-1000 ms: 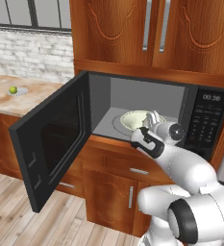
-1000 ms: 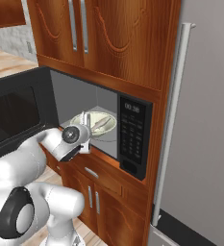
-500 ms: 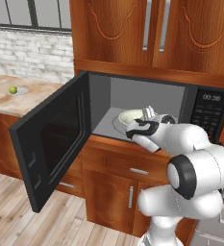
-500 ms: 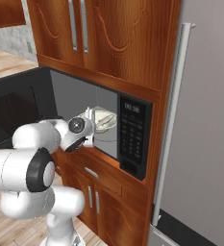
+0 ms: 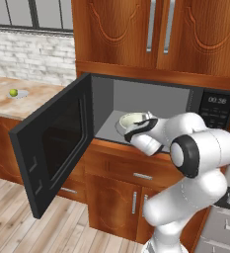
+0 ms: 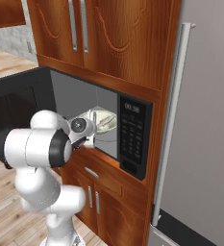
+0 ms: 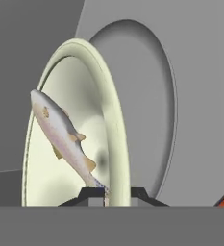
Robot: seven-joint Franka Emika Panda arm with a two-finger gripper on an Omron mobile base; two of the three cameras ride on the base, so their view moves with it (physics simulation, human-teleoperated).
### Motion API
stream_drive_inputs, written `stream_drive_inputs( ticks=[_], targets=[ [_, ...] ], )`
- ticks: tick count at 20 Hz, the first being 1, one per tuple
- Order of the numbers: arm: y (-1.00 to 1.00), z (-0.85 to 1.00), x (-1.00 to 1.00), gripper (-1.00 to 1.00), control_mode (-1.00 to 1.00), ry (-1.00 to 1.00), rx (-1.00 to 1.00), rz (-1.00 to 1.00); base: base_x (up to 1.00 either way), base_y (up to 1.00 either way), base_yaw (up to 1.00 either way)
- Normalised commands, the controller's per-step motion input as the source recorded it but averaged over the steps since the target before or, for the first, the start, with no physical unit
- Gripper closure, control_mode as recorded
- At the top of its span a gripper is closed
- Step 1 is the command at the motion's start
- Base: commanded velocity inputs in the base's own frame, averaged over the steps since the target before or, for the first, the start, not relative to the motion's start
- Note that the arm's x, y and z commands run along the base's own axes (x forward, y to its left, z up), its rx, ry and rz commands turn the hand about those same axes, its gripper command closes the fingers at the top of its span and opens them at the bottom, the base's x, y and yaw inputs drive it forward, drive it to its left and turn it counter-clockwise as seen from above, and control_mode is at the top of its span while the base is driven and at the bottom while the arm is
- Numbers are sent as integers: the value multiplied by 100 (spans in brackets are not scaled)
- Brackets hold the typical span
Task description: Remove the pear from the bowl and place it on the small plate. Then place the bowl with only the fish in the microwave, close the door, and press the start button to microwave the fish.
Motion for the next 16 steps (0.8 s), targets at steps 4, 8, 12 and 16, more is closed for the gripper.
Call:
stream_drive_inputs(
  ticks=[4,8,12,16],
  targets=[
    [-21,-26,9,100,-100,0,0,0,0,0,0],
    [-13,-3,-26,-100,-100,-7,0,0,0,0,0],
    [-1,42,-65,-100,-100,-12,0,0,0,0,0],
    [10,93,-39,-100,-100,0,-2,-2,0,0,0]
  ],
)
